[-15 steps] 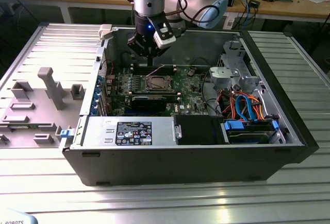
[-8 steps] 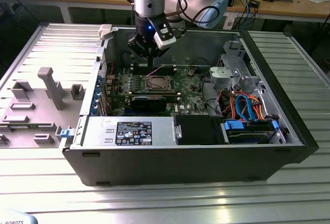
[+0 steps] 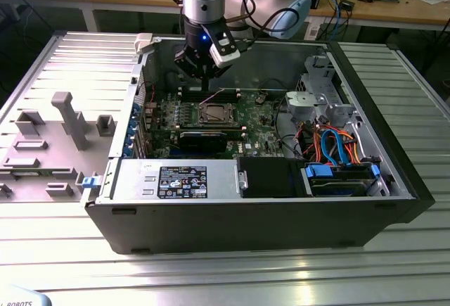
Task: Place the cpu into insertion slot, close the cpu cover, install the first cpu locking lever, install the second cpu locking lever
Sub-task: 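Install the first cpu locking lever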
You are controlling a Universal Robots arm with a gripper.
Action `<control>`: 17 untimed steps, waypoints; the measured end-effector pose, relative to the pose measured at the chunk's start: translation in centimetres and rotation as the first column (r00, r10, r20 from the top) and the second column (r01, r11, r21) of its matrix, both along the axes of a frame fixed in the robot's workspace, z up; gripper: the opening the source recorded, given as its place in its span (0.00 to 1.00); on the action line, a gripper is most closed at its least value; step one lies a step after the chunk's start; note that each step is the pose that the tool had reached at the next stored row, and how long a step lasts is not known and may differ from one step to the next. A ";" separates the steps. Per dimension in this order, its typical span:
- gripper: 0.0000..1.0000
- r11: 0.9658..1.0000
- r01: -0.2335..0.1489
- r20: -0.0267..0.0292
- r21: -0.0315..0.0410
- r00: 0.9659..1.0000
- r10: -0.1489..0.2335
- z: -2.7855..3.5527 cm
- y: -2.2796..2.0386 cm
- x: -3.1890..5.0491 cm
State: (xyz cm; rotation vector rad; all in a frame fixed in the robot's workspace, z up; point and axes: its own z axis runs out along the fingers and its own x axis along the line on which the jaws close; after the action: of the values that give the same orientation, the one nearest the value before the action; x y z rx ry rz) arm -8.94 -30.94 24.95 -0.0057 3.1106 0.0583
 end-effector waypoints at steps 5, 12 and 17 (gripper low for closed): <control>0.11 1.000 -0.013 0.000 0.000 1.000 0.013 -0.13 0.10 0.53; 0.11 1.000 -0.013 0.000 -0.002 1.000 0.013 -0.79 0.39 1.23; 0.11 1.000 -0.015 0.000 -0.003 1.000 0.015 -2.25 0.94 3.15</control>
State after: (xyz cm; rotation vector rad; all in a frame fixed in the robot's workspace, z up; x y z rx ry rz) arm -5.78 -30.00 22.70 -0.0292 3.1110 0.0543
